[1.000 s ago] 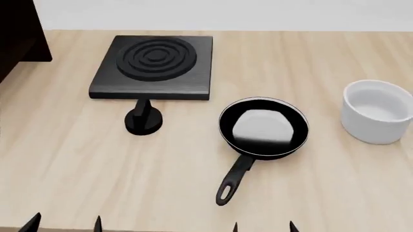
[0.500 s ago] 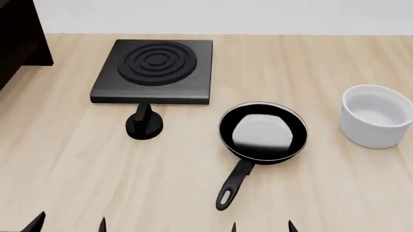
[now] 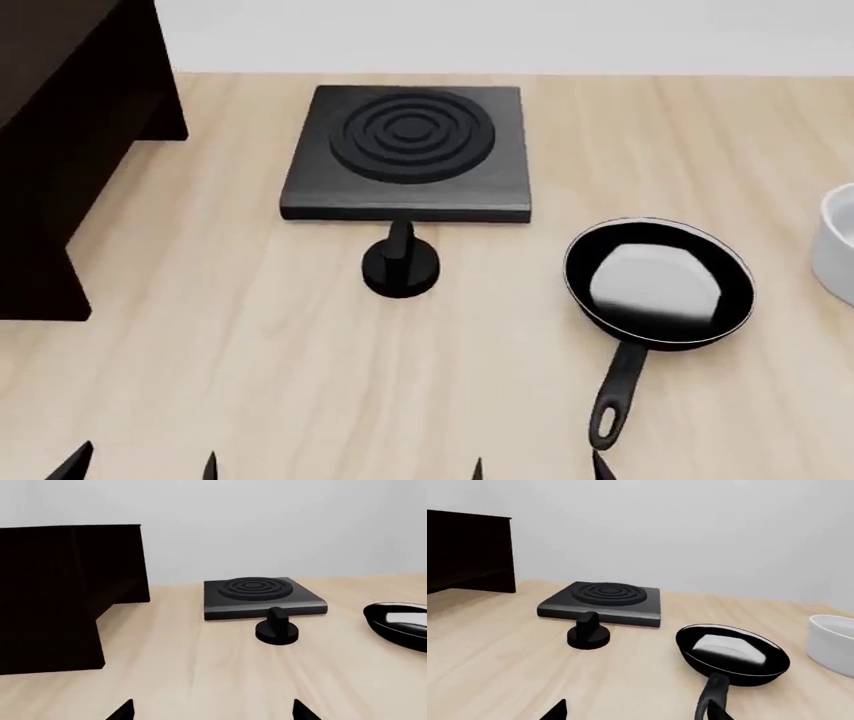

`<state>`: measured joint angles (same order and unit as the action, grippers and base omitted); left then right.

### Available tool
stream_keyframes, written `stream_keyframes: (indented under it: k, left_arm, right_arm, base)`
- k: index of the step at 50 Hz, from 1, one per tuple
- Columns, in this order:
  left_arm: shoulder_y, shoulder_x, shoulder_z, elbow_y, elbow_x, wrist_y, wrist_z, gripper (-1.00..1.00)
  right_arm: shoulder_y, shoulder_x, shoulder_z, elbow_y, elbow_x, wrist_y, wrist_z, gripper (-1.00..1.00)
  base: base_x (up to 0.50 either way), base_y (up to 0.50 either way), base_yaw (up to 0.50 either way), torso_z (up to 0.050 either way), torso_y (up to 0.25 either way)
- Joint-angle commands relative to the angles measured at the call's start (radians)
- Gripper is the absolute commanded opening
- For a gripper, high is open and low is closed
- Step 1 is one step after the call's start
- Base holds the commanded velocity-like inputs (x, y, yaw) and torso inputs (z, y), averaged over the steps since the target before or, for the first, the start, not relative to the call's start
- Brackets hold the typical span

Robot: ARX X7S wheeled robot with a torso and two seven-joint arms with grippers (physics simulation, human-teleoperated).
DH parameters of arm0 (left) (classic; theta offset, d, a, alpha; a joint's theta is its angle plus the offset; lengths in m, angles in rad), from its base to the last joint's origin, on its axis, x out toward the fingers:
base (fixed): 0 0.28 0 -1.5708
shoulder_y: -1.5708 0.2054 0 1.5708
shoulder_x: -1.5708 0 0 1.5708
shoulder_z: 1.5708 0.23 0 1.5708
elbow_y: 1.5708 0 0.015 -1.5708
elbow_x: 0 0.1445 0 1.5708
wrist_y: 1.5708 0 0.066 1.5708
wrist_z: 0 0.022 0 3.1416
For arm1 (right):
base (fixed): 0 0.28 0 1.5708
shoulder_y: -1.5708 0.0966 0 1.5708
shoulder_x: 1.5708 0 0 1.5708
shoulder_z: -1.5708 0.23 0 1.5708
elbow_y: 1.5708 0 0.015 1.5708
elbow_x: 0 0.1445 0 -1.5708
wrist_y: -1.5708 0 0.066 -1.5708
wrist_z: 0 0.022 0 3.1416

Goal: Put the frying pan under the cabinet shelf.

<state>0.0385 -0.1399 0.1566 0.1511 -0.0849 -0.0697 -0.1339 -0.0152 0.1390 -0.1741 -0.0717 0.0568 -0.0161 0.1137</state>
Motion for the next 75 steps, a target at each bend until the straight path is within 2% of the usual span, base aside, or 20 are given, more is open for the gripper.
stream_keyframes:
  k: [1, 41, 51, 62, 75]
  left_arm:
    - [0.000, -0.009, 0.006, -0.012, -0.008, 0.005, -0.011, 1.00]
    - [0.001, -0.035, 0.028, 0.002, -0.020, -0.012, -0.050, 1.00]
    - [-0.004, -0.040, 0.034, -0.001, -0.021, -0.025, -0.060, 1.00]
    - [-0.044, -0.074, 0.007, 0.144, -0.098, -0.203, -0.048, 1.00]
    - [-0.210, -0.153, -0.038, 0.339, -0.194, -0.494, -0.041, 1.00]
  right_arm:
    - [-0.002, 0.010, -0.011, -0.011, 0.007, 0.000, 0.008, 1.00]
    - [-0.005, 0.033, -0.026, -0.027, 0.054, 0.011, 0.029, 1.00]
    - [-0.001, 0.039, -0.032, -0.046, 0.061, 0.041, 0.039, 1.00]
    - [0.054, 0.075, -0.025, -0.175, 0.096, 0.174, 0.028, 1.00]
    - [0.176, 0.141, 0.004, -0.441, 0.182, 0.459, 0.025, 1.00]
  base:
    - [0.04, 0.50, 0.00, 0.000, 0.000]
    - [0.05, 0.50, 0.00, 0.000, 0.000]
    - [0.00, 0.03, 0.00, 0.000, 0.000]
    - [0.00, 0.00, 0.00, 0.000, 0.000]
    - [0.00, 0.00, 0.00, 0.000, 0.000]
